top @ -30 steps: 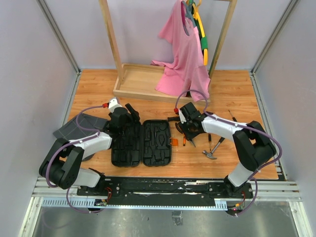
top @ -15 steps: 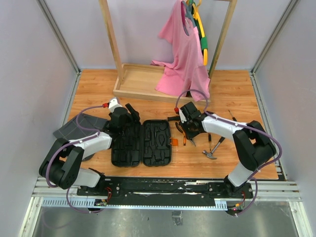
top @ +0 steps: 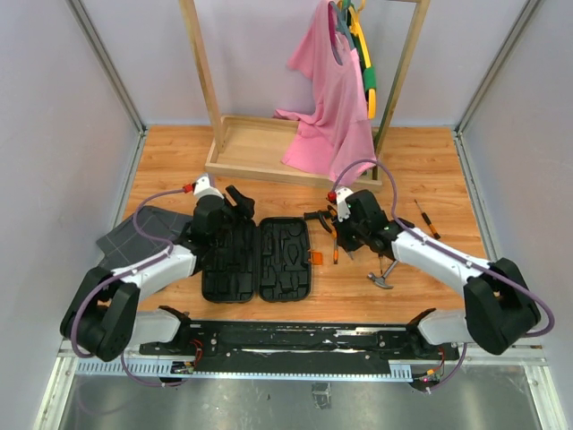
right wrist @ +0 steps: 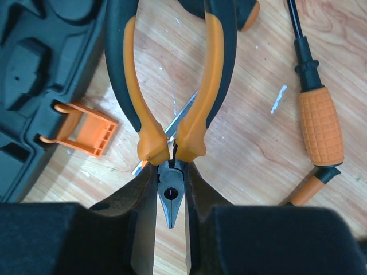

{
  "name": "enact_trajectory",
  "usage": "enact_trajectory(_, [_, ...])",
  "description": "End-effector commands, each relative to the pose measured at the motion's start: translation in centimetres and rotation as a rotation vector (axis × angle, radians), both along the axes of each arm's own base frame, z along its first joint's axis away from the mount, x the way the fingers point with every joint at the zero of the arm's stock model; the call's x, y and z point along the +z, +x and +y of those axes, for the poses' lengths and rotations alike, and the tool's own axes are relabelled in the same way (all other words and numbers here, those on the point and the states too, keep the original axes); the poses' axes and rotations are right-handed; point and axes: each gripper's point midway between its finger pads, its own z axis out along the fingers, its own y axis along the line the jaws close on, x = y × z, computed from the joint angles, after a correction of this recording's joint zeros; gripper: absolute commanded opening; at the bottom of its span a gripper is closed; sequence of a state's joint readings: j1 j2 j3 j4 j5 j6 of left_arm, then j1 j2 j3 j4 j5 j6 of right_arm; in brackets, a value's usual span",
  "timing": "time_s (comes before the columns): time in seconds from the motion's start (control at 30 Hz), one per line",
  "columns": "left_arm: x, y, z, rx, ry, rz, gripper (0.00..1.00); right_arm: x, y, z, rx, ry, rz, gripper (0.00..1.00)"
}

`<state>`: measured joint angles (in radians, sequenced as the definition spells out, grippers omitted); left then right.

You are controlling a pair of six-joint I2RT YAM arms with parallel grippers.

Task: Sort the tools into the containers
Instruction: Pick up the pliers at the center of the board.

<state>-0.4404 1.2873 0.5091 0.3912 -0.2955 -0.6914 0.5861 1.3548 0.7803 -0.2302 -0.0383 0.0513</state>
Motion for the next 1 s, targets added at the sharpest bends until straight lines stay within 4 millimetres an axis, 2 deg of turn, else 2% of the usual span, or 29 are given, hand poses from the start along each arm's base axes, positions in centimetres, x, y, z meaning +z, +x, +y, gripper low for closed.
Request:
enact_trajectory(0.0, [3.6,-0.7,-1.2,-0.087,-0.066,-0.104,0.75,2.8,0.9,1.7,0.042,0.137,-0.115,0.00])
enact_trajectory(0.13, [5.5,-1.9,-2.0,-0.153,-0.108,-0.118,0.76,4.9,1.1,2.7,0.033,0.240,-0.196,0.01])
enact_trajectory(0.23, [6.6,-2.7,-2.3,-0.185,-0.105,-0.112,0.76,6.4,1.8,2.4,-0.040,0.313,-0.275,0.01])
enact_trajectory(0.33, [7.1,-3.4,-2.1,-0.204,-0.088,-0.097,0.77,7.6,2.5,1.6,-0.140,0.367,-0.337,0.01])
enact_trajectory(0.5, [7.0,-4.1,-1.3,-0.183,-0.061,-0.069,0.77,9.1,2.4,2.0,-0.123,0.454,-0.422,0.01])
enact_trajectory(0.7, [7.1,-4.4,-2.1,-0.218,-0.089,-0.055,0.77,9.8,1.5,3.1,0.043,0.489,-0.574,0.01])
enact_trajectory(0.97, [8.8,-4.9,-3.1,-0.292,-0.094,-0.070,0.77,10.4,-0.4,5.6,0.323,0.464,-0.696,0.01])
